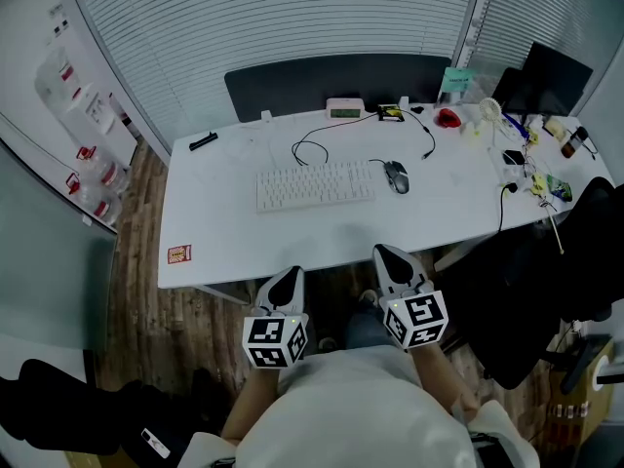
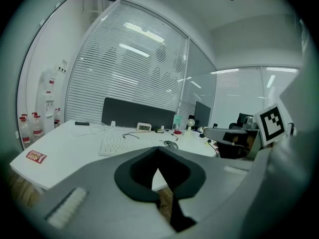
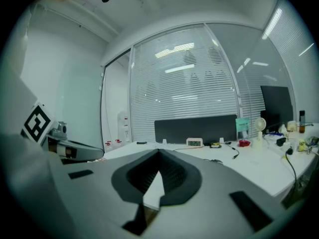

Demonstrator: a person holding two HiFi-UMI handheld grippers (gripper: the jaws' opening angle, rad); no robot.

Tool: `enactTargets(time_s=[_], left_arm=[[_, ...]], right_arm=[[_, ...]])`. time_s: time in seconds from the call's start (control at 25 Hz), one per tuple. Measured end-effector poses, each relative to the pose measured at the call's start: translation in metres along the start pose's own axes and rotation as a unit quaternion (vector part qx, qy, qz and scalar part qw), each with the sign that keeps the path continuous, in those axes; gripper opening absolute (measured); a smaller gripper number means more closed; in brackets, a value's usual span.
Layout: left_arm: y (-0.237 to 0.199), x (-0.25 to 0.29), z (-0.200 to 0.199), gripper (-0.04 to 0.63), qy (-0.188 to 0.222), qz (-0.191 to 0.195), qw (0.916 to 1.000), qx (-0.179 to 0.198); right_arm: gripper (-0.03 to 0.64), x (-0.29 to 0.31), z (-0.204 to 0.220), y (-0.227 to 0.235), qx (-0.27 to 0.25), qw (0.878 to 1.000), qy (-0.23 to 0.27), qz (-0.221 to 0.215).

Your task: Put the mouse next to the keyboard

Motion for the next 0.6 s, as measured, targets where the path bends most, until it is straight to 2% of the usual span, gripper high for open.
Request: enactTargets(time_s=[0.6], left_arm=[[-0.004,0.007,0.001,0.010,-0.005,0.000,1.0000,-0.002]], right_arm=[[0.002,0.011,0.001,0.004,0.008,1.000,0.002,-0.012]])
Point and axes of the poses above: the fingertips, and each gripper's own axes: x forward along the fingers, y to its right, z out of its underside, the point moved 3 cm from there along -x, backward along the fingers, and after that the axes turned 8 degrees about -z, right-handed, at the moved point
